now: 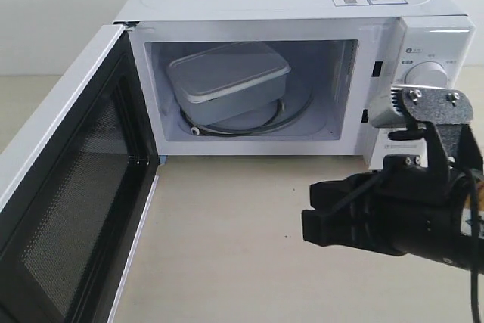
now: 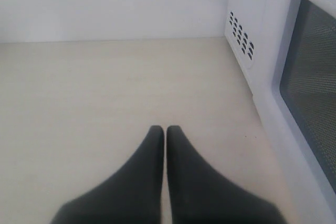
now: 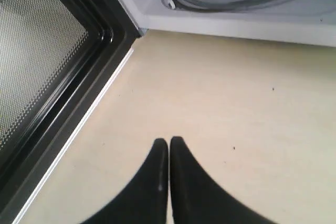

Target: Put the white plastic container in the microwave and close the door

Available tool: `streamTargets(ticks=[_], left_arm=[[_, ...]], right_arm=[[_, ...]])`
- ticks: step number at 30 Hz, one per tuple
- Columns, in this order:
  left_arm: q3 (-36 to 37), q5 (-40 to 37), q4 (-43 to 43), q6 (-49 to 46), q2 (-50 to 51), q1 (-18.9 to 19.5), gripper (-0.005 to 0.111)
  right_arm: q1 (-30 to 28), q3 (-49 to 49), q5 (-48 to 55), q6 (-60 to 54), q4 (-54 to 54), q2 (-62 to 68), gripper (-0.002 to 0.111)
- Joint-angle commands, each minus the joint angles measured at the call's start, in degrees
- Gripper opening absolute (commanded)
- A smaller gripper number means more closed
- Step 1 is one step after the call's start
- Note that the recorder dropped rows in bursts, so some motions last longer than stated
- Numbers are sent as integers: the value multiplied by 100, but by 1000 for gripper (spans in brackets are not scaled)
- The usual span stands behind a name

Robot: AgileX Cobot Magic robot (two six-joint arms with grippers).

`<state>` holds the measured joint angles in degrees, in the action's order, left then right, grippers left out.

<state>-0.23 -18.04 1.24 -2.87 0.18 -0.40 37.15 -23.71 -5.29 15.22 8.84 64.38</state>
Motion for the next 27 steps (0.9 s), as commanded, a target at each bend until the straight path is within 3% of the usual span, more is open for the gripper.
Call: streamTargets(ticks=[1, 11, 17, 20, 27], left_arm=[[23, 20, 29, -18, -18, -19, 4], [23, 20, 29, -18, -18, -19, 4], [23, 20, 29, -18, -18, -19, 4], [23, 20, 29, -18, -18, -19, 4], [23, 20, 29, -18, -18, -19, 4]], right_arm=[[0, 36, 378, -60, -45, -384, 0], [0, 36, 456, -37, -45, -515, 0], [-85, 36, 561, -312, -113, -1623, 0], [-530, 36, 688, -715, -113, -2360, 0], [-2216, 36, 1436, -1394, -199, -3797, 0]])
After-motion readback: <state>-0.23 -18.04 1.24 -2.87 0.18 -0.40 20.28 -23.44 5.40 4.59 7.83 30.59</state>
